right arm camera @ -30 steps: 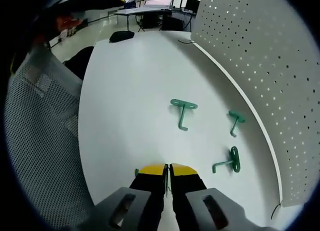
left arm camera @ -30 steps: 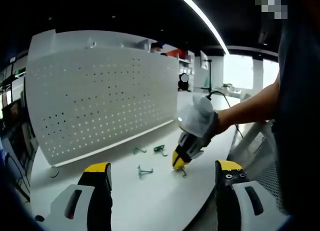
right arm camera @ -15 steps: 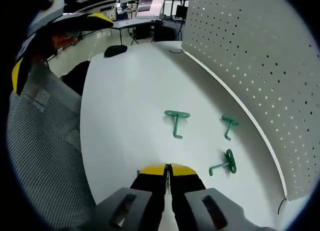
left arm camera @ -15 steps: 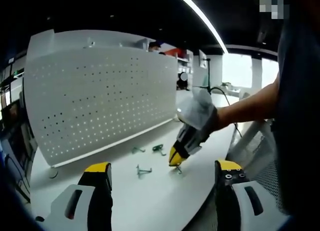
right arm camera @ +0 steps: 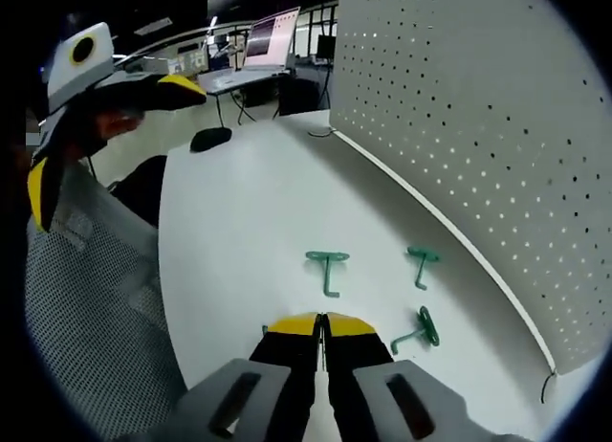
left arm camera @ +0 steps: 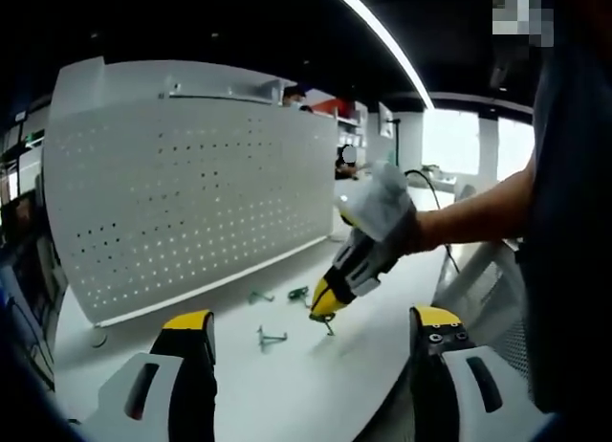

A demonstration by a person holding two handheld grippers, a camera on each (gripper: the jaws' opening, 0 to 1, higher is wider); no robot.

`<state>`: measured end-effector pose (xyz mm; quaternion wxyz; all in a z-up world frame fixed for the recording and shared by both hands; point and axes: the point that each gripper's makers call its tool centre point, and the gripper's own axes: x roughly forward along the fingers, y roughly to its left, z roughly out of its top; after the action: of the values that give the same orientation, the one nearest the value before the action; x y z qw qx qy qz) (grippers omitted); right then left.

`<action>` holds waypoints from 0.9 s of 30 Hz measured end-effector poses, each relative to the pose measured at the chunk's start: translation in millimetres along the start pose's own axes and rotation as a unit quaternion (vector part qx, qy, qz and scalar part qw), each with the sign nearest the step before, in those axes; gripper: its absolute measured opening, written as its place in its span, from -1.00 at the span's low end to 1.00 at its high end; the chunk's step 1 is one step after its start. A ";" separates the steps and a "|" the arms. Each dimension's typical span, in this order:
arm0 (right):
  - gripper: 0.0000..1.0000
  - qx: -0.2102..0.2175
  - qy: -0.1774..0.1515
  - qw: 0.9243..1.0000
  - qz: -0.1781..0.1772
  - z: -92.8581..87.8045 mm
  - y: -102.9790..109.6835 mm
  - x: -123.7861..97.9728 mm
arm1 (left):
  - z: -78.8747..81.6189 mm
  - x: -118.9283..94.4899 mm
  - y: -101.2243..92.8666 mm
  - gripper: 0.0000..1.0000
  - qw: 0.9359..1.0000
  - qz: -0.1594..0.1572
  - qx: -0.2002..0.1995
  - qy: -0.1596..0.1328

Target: Insert the hook assembly into the mounting plate slot until the hook locks in place.

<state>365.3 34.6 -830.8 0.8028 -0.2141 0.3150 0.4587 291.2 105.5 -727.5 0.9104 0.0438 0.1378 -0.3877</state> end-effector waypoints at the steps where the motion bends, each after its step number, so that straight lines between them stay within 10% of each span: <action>1: -1.00 0.001 -0.005 1.000 -0.001 2.1 -0.1 -0.9 | 2.0 1.7 -0.7 0.69 1.000 -0.002 0.001 -0.002; 27: -1.00 0.079 -0.203 0.976 -0.011 105.2 -13.5 -66.4 | 49.8 21.3 23.6 0.13 0.997 0.033 -0.037 -0.059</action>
<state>384.4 54.6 -708.8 0.8693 -0.0558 0.1789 0.4574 333.0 97.8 -686.5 0.9301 -0.0085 0.0971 -0.3542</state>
